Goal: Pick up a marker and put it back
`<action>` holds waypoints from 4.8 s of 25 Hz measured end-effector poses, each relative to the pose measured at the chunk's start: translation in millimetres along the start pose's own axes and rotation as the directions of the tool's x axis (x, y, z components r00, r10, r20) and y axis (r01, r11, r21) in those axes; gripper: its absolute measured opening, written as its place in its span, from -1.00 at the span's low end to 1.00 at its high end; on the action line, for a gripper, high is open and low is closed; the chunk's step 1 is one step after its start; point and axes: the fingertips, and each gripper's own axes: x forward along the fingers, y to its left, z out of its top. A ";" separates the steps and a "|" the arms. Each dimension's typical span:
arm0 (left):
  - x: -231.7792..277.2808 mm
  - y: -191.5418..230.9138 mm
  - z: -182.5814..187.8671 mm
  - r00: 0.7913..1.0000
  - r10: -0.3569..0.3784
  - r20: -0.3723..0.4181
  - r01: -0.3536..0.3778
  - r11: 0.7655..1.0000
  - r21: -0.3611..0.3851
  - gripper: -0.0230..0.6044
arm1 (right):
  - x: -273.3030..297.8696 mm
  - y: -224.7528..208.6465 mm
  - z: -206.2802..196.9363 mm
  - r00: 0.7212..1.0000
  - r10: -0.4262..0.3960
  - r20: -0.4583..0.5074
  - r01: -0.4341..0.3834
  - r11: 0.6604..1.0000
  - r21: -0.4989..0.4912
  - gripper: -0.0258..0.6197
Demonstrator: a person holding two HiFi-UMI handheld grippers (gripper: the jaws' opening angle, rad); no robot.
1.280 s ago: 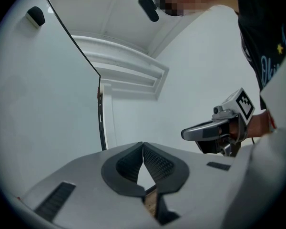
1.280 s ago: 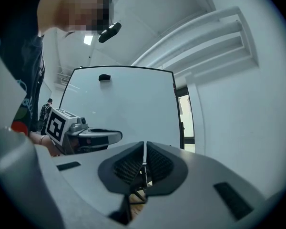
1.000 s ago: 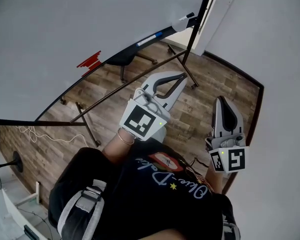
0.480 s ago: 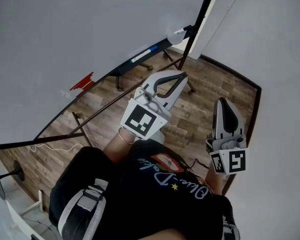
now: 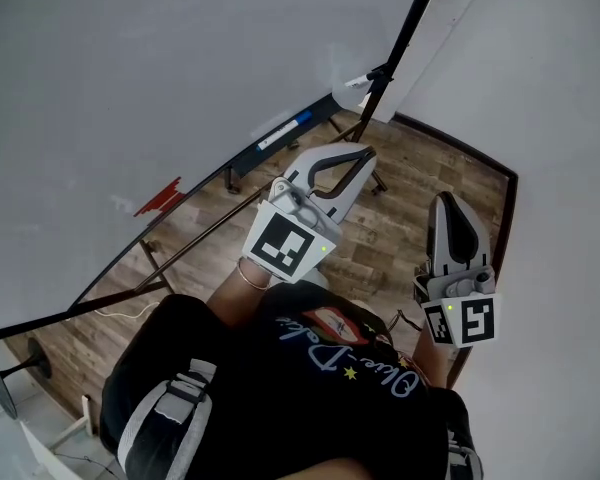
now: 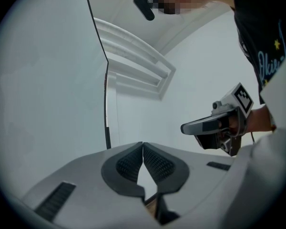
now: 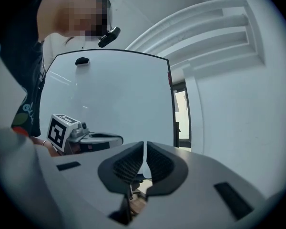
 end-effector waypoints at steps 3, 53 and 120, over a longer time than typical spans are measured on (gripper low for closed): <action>1.4 10.1 -2.5 1.000 0.013 0.002 -0.013 1.000 0.011 -0.92 | 12.1 -1.3 -0.4 1.000 0.016 0.000 -0.016 1.000 0.000 -0.88; 35.7 74.6 -23.0 0.526 0.827 -0.199 -0.797 0.561 0.226 -0.92 | 220.0 -76.2 -54.8 0.600 0.800 -0.019 -0.799 0.600 0.034 -0.64; 4.3 89.6 -55.1 0.409 0.876 -0.258 -0.874 0.457 0.164 -0.92 | 256.6 -52.4 -89.8 0.574 0.809 -0.130 -0.816 0.577 -0.011 -0.70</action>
